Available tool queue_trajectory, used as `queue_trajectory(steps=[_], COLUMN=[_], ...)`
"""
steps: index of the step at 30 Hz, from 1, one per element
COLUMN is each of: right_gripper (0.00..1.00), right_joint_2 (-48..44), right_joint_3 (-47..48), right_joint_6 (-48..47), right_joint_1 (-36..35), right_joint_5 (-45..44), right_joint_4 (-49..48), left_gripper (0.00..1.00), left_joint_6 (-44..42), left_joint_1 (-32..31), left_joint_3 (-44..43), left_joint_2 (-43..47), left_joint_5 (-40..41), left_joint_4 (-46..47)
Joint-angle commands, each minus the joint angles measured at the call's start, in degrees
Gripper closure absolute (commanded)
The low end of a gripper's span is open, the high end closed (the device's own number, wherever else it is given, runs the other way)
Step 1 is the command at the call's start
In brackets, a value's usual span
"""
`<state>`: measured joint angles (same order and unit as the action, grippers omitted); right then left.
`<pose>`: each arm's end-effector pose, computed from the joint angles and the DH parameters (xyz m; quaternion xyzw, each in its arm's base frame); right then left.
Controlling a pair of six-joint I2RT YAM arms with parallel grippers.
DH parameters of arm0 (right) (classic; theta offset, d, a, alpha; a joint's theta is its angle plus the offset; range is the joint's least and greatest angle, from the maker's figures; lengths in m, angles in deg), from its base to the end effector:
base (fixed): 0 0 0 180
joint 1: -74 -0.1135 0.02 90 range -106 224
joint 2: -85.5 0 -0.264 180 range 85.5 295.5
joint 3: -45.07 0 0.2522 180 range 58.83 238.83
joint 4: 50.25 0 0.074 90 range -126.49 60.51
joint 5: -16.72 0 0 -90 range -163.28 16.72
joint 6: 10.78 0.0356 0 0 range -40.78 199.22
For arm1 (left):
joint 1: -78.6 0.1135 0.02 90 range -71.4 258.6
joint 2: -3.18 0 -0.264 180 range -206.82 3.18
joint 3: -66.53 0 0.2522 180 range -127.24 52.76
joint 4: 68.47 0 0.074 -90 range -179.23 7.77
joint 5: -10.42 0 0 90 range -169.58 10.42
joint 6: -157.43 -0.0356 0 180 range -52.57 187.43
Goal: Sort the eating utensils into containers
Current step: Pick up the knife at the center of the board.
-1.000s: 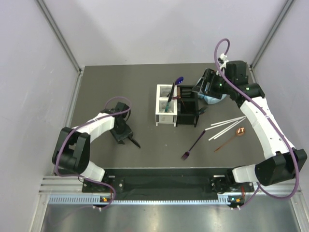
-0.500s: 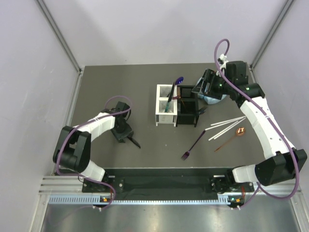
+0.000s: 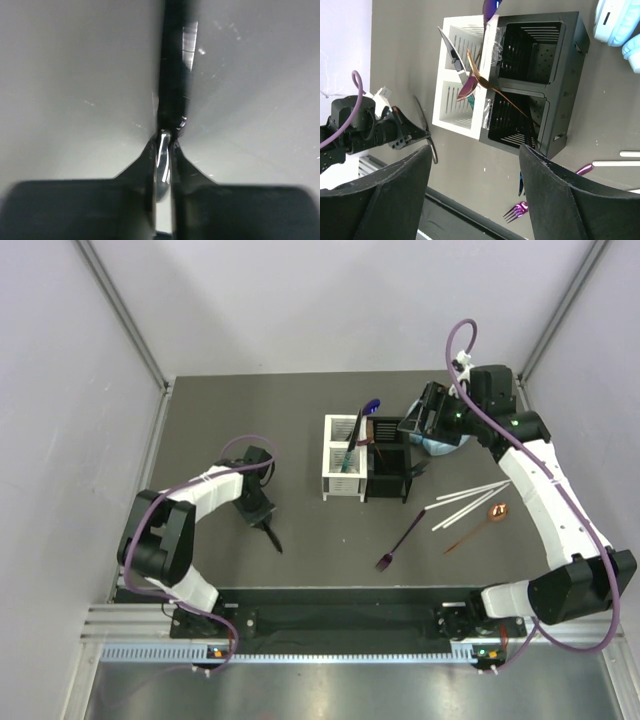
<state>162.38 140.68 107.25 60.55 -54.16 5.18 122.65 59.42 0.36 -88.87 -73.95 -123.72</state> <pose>0.2747 0.0777 0.3873 0.0379 0.8837 0.2955 0.3611 0.2592 -0.0865 0.1591 -0.3117 0.9458 -0.0077 0.0911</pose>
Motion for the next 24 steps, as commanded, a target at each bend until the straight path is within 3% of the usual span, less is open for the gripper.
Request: queue_trajectory(steps=[1, 11, 20, 24], right_gripper=[0.29, 0.29, 0.3, 0.3], right_joint_2=[-0.77, -0.33, 1.16, 1.95], right_joint_3=[2.88, 2.62, 2.79, 3.15], right_joint_6=[-0.79, -0.35, 0.36, 0.18], right_joint_1=[0.62, 1.06, 1.15, 1.15], right_joint_5=[0.93, 1.72, 2.86, 3.39], right_joint_4=[-0.36, -0.63, -1.94, -2.56], left_gripper=[1.0, 1.0, 1.0, 1.0], left_joint_6=[0.24, -4.15, -11.44, -14.35], left_joint_1=[0.2, -1.91, -4.55, -4.46], left_joint_3=[1.16, 2.75, -1.55, -3.15], left_joint_2=[-3.22, -4.72, 8.27, 9.17], left_joint_5=[3.51, 0.61, 2.89, 5.1], left_joint_4=[0.37, 3.17, 5.02, 6.07])
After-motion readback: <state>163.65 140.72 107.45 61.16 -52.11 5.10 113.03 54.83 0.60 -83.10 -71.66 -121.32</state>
